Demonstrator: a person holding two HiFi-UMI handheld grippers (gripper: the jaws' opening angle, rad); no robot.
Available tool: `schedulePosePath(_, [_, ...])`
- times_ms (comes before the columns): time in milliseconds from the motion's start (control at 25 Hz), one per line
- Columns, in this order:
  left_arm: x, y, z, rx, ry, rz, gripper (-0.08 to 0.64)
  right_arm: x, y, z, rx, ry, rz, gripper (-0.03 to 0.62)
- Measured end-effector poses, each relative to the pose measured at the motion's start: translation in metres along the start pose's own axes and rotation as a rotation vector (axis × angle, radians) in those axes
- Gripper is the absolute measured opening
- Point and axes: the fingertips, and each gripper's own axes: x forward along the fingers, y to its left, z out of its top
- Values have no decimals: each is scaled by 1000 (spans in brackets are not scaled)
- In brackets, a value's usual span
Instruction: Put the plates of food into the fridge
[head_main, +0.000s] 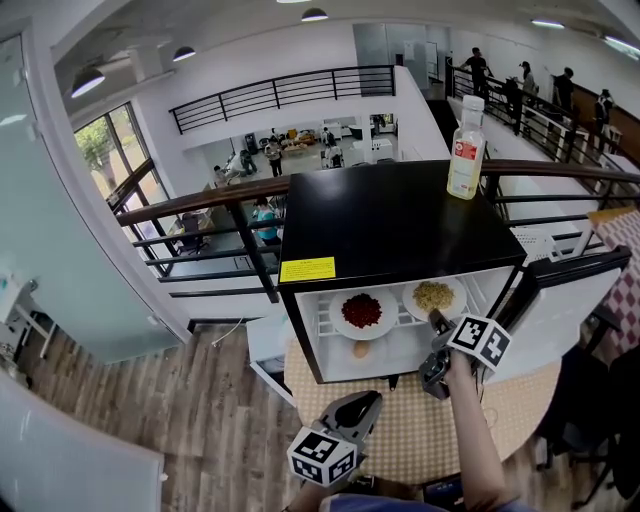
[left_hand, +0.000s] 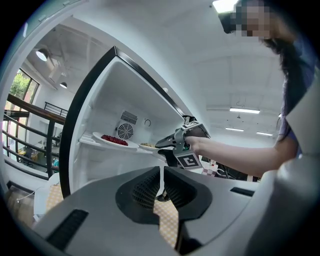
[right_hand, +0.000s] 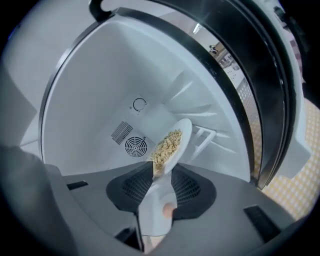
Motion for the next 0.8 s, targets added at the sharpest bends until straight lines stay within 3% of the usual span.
schedulePosePath(120, [0,1,-3,-2,6,2,31,-4,-1,0,-95,7,-26,118])
schedulePosePath(360, [1,-1,-4,-4,9,3,31,-5,-8,-9,-76,38,-35,147])
schedulePosePath(400, [1,-1,-4,-4,9,2,31,-5,-8,-12,-69,49,-22,176])
schedulePosePath(440, [0,-2,-4,-4,9,2,31,-5,-6,-14,-66,57,-8,266])
schedulePosePath(800, [-2,-3,1,1,-7,15,31,-17,-5,-20,-42,55,20,270])
